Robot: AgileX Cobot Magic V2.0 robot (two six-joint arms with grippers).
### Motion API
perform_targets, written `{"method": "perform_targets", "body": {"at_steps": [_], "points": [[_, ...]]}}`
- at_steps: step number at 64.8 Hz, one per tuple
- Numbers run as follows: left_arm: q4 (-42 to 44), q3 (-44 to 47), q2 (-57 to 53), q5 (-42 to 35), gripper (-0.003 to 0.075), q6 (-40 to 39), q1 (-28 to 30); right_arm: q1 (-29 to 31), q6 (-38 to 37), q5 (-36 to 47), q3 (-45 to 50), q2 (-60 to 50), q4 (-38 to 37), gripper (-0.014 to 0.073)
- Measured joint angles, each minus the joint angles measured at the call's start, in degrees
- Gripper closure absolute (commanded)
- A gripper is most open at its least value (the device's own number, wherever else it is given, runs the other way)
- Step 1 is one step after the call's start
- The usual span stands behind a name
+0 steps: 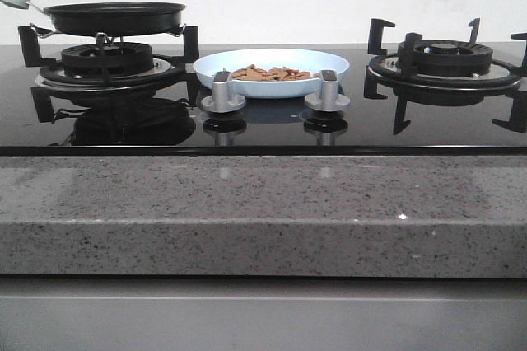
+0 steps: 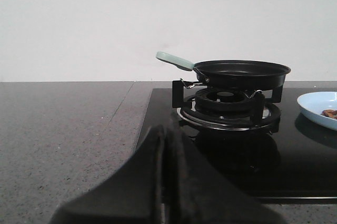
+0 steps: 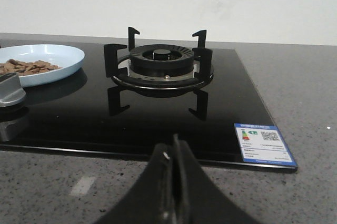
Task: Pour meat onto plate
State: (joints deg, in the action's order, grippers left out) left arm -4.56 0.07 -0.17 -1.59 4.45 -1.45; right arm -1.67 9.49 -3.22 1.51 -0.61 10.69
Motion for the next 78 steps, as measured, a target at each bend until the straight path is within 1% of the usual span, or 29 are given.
{"method": "perform_targets", "body": {"at_steps": [12, 19, 44, 67, 78], "points": [[0.0, 0.0, 0.0, 0.0, 0.0741, 0.0, 0.0, 0.0, -8.7, 0.0, 0.0, 0.0, -10.7, 0.0662], [0.0, 0.0, 0.0, 0.0, 0.0741, 0.0, 0.0, 0.0, -10.4, 0.0, 0.0, 0.0, -12.2, 0.0662], [0.0, 0.0, 0.0, 0.0, 0.0741, 0.0, 0.0, 0.0, -10.8, 0.1, 0.0, 0.0, -12.8, 0.0662], [0.0, 0.0, 0.0, 0.0, 0.0741, 0.0, 0.0, 0.0, -10.9, 4.0, 0.0, 0.0, -11.5, 0.0662], [0.0, 0.0, 0.0, 0.0, 0.0741, 0.0, 0.0, 0.0, -10.9, 4.5, 0.0, 0.0, -10.7, 0.0662]]}}
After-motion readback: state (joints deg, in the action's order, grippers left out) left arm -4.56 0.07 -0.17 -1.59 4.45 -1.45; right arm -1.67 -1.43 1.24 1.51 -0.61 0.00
